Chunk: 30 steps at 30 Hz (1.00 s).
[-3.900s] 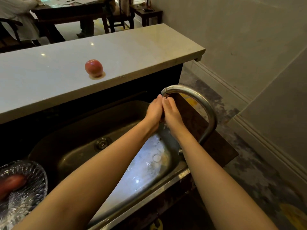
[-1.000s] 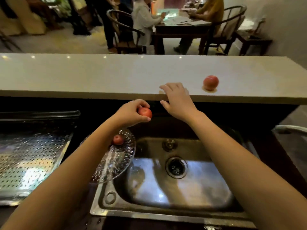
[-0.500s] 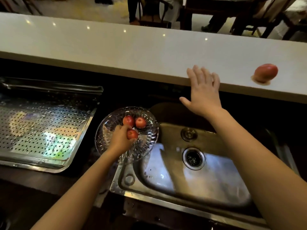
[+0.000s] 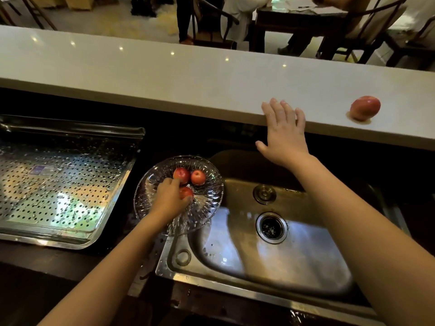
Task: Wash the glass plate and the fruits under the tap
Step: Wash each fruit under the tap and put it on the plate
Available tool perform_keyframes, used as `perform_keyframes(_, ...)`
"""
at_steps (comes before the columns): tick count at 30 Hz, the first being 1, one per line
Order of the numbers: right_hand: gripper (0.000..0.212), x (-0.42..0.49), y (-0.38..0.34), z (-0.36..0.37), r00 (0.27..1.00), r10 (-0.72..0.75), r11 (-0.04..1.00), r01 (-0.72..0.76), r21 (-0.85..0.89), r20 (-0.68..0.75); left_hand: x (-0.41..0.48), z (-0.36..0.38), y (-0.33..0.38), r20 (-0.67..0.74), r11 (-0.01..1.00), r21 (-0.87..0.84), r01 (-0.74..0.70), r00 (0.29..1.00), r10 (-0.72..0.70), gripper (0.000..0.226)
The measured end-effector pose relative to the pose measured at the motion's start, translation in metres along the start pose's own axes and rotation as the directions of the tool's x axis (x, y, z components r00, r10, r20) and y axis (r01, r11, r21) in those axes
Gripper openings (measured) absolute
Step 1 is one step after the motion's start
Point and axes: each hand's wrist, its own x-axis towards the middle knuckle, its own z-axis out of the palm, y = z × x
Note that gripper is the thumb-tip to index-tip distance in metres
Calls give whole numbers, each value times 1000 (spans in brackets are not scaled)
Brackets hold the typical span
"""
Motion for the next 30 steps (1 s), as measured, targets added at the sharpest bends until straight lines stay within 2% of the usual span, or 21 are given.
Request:
perform_keyframes(3, 82, 0, 2, -11, 999, -14, 999, 12, 49, 51, -2, -24, 40, -127, 986, -57, -160, 980, 151, 50)
perform_keyframes(5, 76, 1, 7, -24, 993, -49, 987, 32, 155, 109, -2, -45, 81, -250, 933, -78, -352, 913, 323, 43)
perform_keyframes(7, 63, -1, 17, -41, 990, -46, 929, -6, 369, 132, -1, -64, 127, -351, 849, -86, -521, 813, 464, 37)
perform_keyframes(8, 57, -5, 23, -50, 994, -14, 887, -39, 459, 112, 1, -71, 150, -385, 809, -106, -578, 774, 503, 36)
perform_keyframes(10, 47, -17, 37, -63, 995, 97, 850, -95, 518, 22, 7, -77, 195, -402, 752, -168, -638, 740, 538, 38)
perform_keyframes(12, 39, -36, 52, -69, 969, 239, 831, -175, 528, -56, 18, -72, 239, -361, 721, -202, -663, 735, 574, 42)
perform_keyframes(15, 35, -63, 80, -66, 872, 468, 805, -356, 475, -141, 32, -53, 298, -238, 712, -226, -664, 747, 621, 57)
perform_keyframes(18, 47, -76, 111, -60, 798, 589, 782, -523, 341, -126, 45, -31, 339, -100, 735, -235, -637, 768, 633, 78)
perform_keyframes(21, 67, -80, 132, -48, 829, 560, 816, -551, 176, -2, 55, -11, 363, 3, 775, -173, -608, 786, 618, 81)
perform_keyframes(24, 78, -80, 141, -30, 859, 500, 856, -509, 87, 109, 57, 4, 375, -52, 793, -52, -608, 794, 605, 59)
perform_keyframes(27, 87, -80, 147, -18, 865, 490, 866, -497, 52, 105, 56, 10, 382, -130, 787, -79, -612, 789, 601, 47)
perform_keyframes(30, 94, -82, 152, -11, 884, 461, 885, -464, 26, 76, 55, 14, 384, -162, 757, -167, -632, 774, 611, 45)
